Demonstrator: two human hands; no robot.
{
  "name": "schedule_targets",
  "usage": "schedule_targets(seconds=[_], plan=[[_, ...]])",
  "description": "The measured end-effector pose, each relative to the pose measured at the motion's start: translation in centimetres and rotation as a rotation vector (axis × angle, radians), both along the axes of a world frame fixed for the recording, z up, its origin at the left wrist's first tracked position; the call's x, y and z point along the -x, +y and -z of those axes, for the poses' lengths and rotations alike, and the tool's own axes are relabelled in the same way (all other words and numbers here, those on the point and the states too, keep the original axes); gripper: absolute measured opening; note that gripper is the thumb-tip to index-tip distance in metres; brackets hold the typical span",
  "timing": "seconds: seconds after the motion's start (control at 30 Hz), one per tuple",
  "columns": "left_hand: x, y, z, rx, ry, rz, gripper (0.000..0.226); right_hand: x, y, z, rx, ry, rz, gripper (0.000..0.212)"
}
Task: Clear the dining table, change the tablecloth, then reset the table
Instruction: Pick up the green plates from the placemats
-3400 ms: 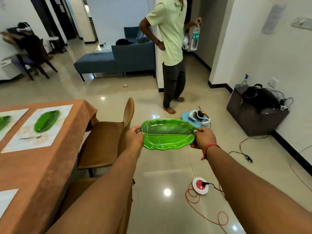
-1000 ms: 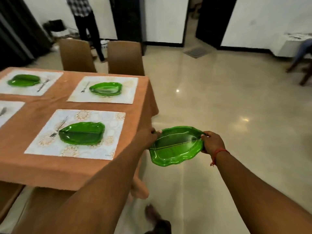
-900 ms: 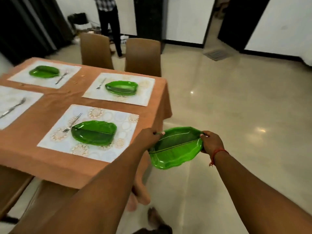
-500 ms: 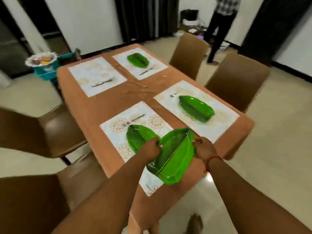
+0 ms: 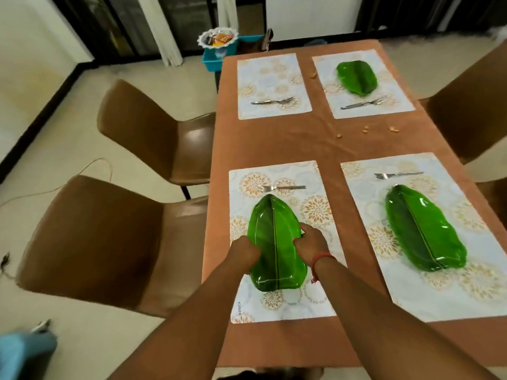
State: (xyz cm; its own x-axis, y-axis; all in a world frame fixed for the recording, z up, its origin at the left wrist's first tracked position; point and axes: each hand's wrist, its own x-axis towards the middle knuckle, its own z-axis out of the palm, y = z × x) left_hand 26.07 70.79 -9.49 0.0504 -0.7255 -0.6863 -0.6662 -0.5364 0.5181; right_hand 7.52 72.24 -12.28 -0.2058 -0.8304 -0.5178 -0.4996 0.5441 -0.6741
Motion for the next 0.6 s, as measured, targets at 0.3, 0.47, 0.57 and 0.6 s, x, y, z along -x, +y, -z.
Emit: schedule_targets(seconds=[0.3, 0.47, 0.57, 0.6], plan=[[1.0, -0.7, 1.0, -0.001, -0.014, -0.149, 0.009, -0.6, -1.5, 0.2, -0.096, 0.231, -0.069, 0.051], [0.5, -1.2, 1.7, -0.088, 0.162, -0.253, 0.033, -0.3, -2.2, 0.2, -0.137, 0.194, -0.071, 0.061], [0.2, -1.3, 2.3, -0.082, 0.194, -0.267, 0.030, -0.3, -2.3, 0.2, -0.114, 0.056, -0.061, 0.065], [0.1, -1.3, 2.5, -0.071, 0.195, -0.267, 0.029, -0.3, -2.3, 0.1, -0.104, 0.050, -0.057, 0.064]])
